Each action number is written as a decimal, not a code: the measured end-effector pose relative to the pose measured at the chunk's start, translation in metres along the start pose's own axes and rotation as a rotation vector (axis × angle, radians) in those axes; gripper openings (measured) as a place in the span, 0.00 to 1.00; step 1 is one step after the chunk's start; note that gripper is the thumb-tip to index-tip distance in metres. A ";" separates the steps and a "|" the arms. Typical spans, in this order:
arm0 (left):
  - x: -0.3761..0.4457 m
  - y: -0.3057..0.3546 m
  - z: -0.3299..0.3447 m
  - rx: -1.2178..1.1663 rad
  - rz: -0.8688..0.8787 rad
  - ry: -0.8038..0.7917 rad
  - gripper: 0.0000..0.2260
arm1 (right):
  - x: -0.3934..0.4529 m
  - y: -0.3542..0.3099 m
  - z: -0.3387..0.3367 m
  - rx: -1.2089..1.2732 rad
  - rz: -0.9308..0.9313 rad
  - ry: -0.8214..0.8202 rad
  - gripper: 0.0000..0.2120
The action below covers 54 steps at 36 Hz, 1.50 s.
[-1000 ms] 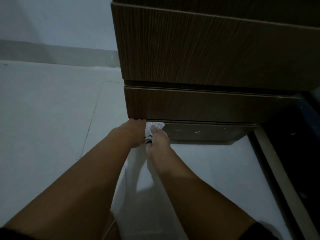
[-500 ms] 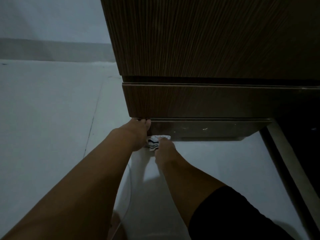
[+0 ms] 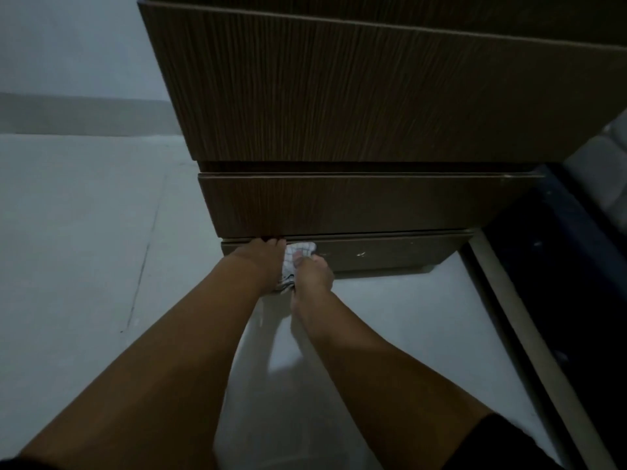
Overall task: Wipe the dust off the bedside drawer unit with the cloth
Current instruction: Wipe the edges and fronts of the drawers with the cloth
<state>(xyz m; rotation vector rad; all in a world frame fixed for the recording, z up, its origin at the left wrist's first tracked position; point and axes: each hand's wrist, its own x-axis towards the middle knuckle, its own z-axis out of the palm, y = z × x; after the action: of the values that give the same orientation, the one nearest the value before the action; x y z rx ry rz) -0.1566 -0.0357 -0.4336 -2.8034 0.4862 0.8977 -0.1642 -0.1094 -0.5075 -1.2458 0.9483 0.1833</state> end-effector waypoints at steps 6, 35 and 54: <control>0.002 -0.002 0.001 -0.011 0.010 -0.008 0.30 | 0.013 -0.002 -0.005 -0.132 0.051 -0.073 0.16; 0.007 0.027 -0.011 0.035 0.059 -0.003 0.31 | 0.010 -0.009 -0.035 -0.022 -0.092 0.138 0.14; 0.023 0.037 -0.004 -0.006 0.025 0.009 0.29 | 0.058 -0.011 -0.054 -1.147 0.138 -0.061 0.32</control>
<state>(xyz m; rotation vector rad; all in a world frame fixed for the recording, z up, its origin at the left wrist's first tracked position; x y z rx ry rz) -0.1500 -0.0768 -0.4454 -2.8135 0.5217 0.8936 -0.1486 -0.1806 -0.5407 -2.1872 0.8751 0.9651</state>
